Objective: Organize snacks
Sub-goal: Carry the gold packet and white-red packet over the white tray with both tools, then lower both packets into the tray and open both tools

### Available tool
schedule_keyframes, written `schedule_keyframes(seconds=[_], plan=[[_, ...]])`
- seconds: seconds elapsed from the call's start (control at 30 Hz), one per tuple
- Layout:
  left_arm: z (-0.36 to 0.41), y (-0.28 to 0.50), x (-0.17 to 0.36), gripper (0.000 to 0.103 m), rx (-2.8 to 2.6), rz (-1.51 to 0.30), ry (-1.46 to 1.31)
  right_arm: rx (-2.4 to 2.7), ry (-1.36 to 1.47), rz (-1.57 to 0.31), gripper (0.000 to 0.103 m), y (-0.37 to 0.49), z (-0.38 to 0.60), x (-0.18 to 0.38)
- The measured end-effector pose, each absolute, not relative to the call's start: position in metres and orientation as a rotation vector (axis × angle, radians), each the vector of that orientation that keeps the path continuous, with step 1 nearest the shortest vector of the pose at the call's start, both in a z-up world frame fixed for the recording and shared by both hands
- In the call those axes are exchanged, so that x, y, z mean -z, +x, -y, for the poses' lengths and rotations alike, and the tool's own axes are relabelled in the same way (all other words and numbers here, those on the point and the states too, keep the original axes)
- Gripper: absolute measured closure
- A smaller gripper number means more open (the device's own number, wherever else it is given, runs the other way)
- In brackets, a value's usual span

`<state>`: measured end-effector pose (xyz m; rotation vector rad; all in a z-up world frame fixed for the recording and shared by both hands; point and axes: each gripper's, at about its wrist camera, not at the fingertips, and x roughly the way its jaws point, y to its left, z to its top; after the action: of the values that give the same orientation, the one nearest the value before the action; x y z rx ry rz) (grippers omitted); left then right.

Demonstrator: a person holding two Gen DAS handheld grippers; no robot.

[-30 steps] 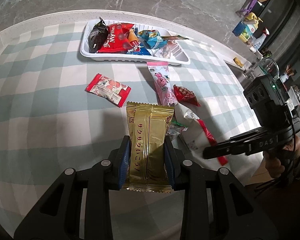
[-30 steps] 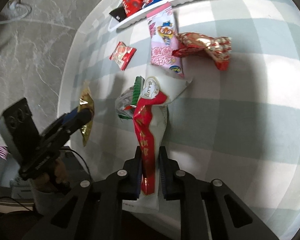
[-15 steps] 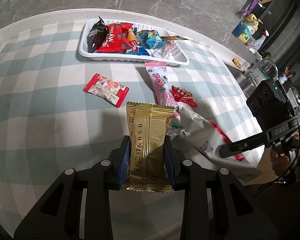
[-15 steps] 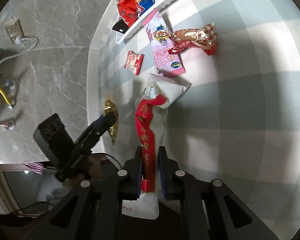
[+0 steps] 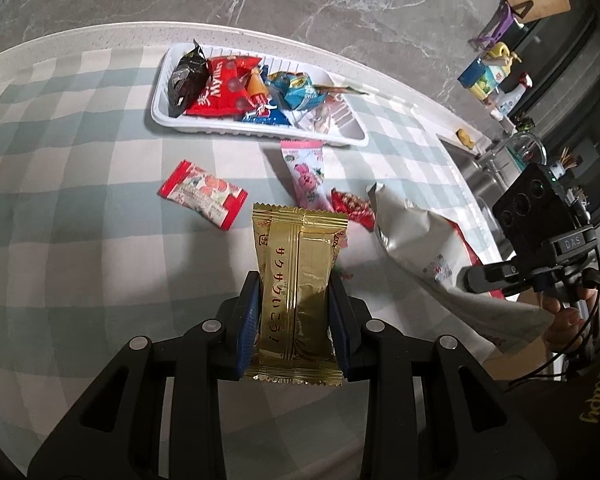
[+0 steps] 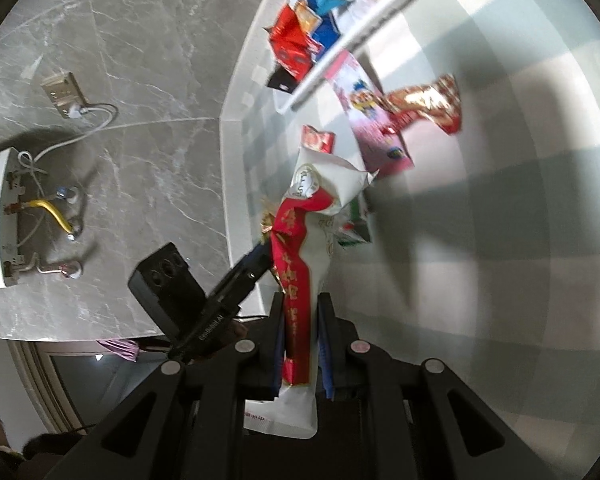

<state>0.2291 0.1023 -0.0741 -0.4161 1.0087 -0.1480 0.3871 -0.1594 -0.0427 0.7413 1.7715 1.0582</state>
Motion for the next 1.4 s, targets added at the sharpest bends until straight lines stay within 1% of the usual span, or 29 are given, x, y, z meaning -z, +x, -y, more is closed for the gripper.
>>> schedule_keyframes(seconds=[0.33, 0.7, 1.1, 1.4], plan=[[-0.117, 0.257, 0.054, 0.074, 0.141, -0.967, -0.429, -1.055, 0.792, -1.662, 0.088, 0.432, 0.155, 0.032], [-0.152, 0.310, 0.046, 0.074, 0.106, -0.931, -0.479, -0.996, 0.818, -1.560, 0.088, 0.492, 0.158, 0.026], [-0.181, 0.363, 0.052, 0.074, 0.085, -0.935, -0.487, -0.946, 0.843, -1.516, 0.087, 0.551, 0.151, 0.037], [-0.191, 0.389, 0.060, 0.074, 0.072, -0.947, -0.490, -0.924, 0.843, -1.521, 0.087, 0.574, 0.145, 0.049]])
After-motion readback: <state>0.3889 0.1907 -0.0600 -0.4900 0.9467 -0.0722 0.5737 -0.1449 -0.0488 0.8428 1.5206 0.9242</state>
